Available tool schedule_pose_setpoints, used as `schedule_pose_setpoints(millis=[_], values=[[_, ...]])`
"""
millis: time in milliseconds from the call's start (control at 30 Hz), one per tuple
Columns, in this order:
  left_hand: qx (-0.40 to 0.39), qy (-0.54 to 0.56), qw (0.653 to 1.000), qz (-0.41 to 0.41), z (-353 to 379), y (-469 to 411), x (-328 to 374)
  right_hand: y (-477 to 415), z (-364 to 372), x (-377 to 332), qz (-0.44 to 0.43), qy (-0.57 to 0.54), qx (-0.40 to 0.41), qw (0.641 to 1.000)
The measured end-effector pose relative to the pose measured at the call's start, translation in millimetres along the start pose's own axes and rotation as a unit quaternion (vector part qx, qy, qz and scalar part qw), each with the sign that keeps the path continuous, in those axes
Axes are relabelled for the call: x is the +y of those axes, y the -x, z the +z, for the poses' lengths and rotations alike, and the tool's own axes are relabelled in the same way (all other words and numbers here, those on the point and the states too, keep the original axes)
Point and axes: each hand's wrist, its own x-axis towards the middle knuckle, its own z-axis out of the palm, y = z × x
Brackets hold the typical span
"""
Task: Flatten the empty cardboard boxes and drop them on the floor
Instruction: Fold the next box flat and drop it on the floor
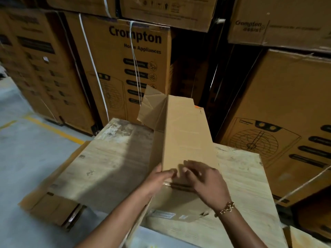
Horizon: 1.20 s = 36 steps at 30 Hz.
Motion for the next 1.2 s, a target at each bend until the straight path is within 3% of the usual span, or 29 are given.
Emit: schedule_pose_setpoints(millis=[67, 133, 200, 267, 300, 400, 533, 700, 833, 933, 1200], values=[[0.003, 0.006, 1.000, -0.023, -16.5, -2.2, -2.7, -0.2, 8.4, 29.1, 0.086, -0.012, 0.043, 0.995], [0.035, 0.019, 0.999, -0.025, -28.8, -1.9, -11.2, 4.6, 17.4, 54.6, 0.219, -0.049, 0.021, 0.974], [0.097, 0.014, 0.995, -0.008, -30.4, 1.4, -13.9, 13.6, 23.7, 60.0, 0.330, -0.262, -0.035, 0.906], [0.166, -0.025, 0.985, 0.024, -25.8, 7.1, -11.5, 24.7, 30.0, 49.8, 0.350, -0.437, -0.095, 0.823], [0.202, -0.053, 0.977, 0.038, -24.9, 7.1, -11.7, 28.4, 33.9, 45.9, 0.340, -0.478, -0.097, 0.804], [0.245, -0.090, 0.960, 0.100, -17.6, 10.9, -2.0, 39.4, 41.3, 44.8, 0.313, -0.520, -0.053, 0.793], [0.180, -0.020, 0.974, 0.133, -1.7, 4.8, 16.7, 47.4, 17.2, 50.6, 0.259, -0.529, 0.039, 0.807], [0.110, 0.119, 0.986, 0.037, -4.6, -14.1, 2.4, 40.6, -5.7, 48.6, 0.179, -0.404, 0.057, 0.895], [0.094, 0.210, 0.968, -0.097, -14.8, -22.4, -37.4, 16.2, 0.0, 29.3, 0.165, -0.261, 0.009, 0.951], [0.144, 0.256, 0.945, -0.145, -32.2, -18.7, -67.2, 2.0, 25.4, 25.3, 0.109, -0.156, -0.034, 0.981], [0.201, 0.334, 0.904, -0.173, -108.4, -6.6, -101.0, -8.3, 81.8, -28.6, 0.014, 0.014, -0.120, 0.993]])
